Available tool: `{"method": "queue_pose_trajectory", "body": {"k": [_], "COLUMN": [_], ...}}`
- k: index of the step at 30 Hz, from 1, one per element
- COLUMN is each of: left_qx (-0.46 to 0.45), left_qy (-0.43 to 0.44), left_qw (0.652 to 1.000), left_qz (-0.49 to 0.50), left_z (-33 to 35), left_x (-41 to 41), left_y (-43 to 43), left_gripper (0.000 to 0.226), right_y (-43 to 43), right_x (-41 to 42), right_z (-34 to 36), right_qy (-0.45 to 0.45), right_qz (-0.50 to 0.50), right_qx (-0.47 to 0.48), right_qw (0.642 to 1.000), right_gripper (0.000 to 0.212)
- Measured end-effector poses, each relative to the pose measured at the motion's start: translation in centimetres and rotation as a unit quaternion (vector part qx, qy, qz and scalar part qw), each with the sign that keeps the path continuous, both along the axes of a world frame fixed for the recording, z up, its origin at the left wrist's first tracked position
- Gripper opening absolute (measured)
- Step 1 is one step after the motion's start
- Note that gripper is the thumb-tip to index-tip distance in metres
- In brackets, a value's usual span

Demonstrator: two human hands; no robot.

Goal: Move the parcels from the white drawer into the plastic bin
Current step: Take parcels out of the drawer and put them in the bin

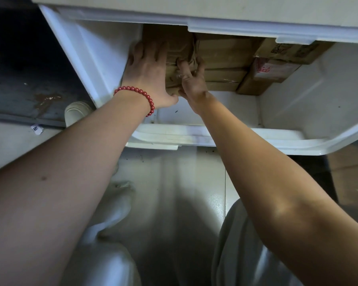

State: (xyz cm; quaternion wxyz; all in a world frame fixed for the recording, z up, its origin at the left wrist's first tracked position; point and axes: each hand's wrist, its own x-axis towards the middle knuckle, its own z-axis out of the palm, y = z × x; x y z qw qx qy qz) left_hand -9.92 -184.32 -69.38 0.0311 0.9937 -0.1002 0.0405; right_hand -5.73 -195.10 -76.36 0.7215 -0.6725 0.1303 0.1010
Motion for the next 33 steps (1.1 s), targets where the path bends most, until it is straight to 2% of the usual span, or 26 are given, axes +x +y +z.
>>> {"method": "queue_pose_trajectory", "body": {"k": [13, 21, 30, 33], "left_qx": [0.012, 0.026, 0.051, 0.06], "left_qy": [0.02, 0.041, -0.018, -0.013], "left_qw": [0.999, 0.997, 0.993, 0.992], "left_qz": [-0.047, -0.061, -0.105, -0.106], "left_z": [1.2, 1.5, 0.7, 0.6], "left_x": [-0.7, -2.6, -5.0, -5.5], "left_y": [1.0, 1.0, 1.9, 1.8], "left_gripper": [0.12, 0.108, 0.087, 0.084], "right_y": [-1.6, -1.7, -2.0, -1.6], "right_x": [-2.6, -4.3, -4.4, -4.5], "right_z": [1.5, 1.8, 3.4, 3.5], "right_qy": [0.028, 0.039, 0.094, 0.102], "right_qz": [0.02, 0.024, 0.047, 0.043], "right_qx": [0.009, -0.021, -0.057, -0.073], "right_qw": [0.999, 0.999, 0.993, 0.991], "right_gripper": [0.07, 0.072, 0.069, 0.066]}}
